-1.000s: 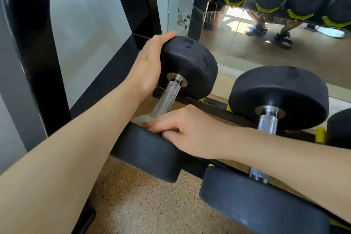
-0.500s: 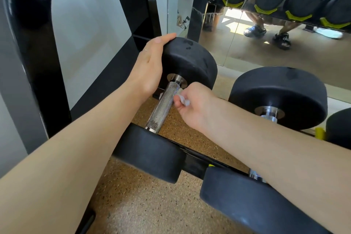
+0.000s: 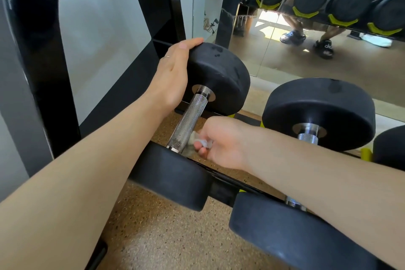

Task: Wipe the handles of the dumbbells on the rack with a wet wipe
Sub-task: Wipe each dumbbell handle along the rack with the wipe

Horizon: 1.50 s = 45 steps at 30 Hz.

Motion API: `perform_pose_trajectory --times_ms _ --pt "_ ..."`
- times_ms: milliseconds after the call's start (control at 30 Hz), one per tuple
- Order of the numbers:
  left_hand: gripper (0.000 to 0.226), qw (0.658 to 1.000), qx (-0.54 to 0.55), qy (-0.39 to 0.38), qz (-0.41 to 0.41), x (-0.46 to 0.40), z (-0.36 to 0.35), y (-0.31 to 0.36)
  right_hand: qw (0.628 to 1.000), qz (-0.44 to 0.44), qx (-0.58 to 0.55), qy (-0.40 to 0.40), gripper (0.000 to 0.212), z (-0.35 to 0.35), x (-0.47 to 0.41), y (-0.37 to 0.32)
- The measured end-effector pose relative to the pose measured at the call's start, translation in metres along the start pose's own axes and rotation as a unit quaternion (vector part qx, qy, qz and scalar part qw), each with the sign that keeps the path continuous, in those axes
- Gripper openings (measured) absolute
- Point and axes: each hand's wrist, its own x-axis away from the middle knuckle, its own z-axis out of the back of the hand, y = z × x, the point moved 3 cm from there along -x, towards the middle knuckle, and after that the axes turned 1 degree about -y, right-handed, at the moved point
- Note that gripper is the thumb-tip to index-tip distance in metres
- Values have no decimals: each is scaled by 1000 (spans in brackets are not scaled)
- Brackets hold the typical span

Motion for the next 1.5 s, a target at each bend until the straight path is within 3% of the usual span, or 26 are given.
perform_pose_trajectory --times_ms 67,167,300,367,433,467,500,533,567,667,733,867,933,1033,1200,1333,1367,1433,1500 --pt "44 1000 -5 0 -2 0 -1 1 1000 -3 31 0 26 -12 -2 6" --pt "43 1000 -1 -1 2 -1 -2 0 998 -6 50 -30 36 -12 1 13" --pt "45 1000 -6 2 -3 -3 -1 -1 996 -17 39 -80 24 -1 28 -1" --pt "45 1000 1 3 0 -4 0 -1 994 7 16 -107 28 1 42 -17" --pt "44 1000 16 7 -2 -4 1 0 986 112 105 -68 34 4 44 -38" --pt "44 1000 22 7 -8 -4 1 1 949 216 228 -9 29 6 42 -48" --pt "44 1000 27 8 -11 -3 2 0 878 316 357 36 21 2 42 -54" --pt "44 999 31 9 -10 -3 2 0 802 384 454 49 23 -5 40 -55" --pt "44 1000 30 6 -5 -2 2 -1 750 408 519 32 28 -10 33 -50" --pt "46 999 32 3 10 2 1 0 709 368 599 -54 37 -18 21 -29" --pt "46 999 38 7 14 2 1 2 700 359 611 -87 44 -23 24 -21" --pt "47 999 31 2 10 4 1 4 762 276 565 -157 51 -12 40 -26" --pt "46 999 31 1 9 4 1 4 751 280 584 -132 45 -1 44 -38" --pt "44 999 48 1 14 2 2 5 724 399 561 -37 42 -2 40 -48" --pt "47 999 43 -2 24 6 1 7 685 373 619 -90 50 -26 28 -17" --pt "47 999 38 0 12 4 1 5 730 331 588 -112 40 0 42 -36" --pt "48 999 39 1 9 3 2 4 722 357 588 -74 39 8 42 -45" --pt "50 1000 27 5 2 1 3 2 664 449 597 34 42 19 36 -60" --pt "52 1000 21 8 -3 0 3 2 609 485 625 60 47 18 22 -63"
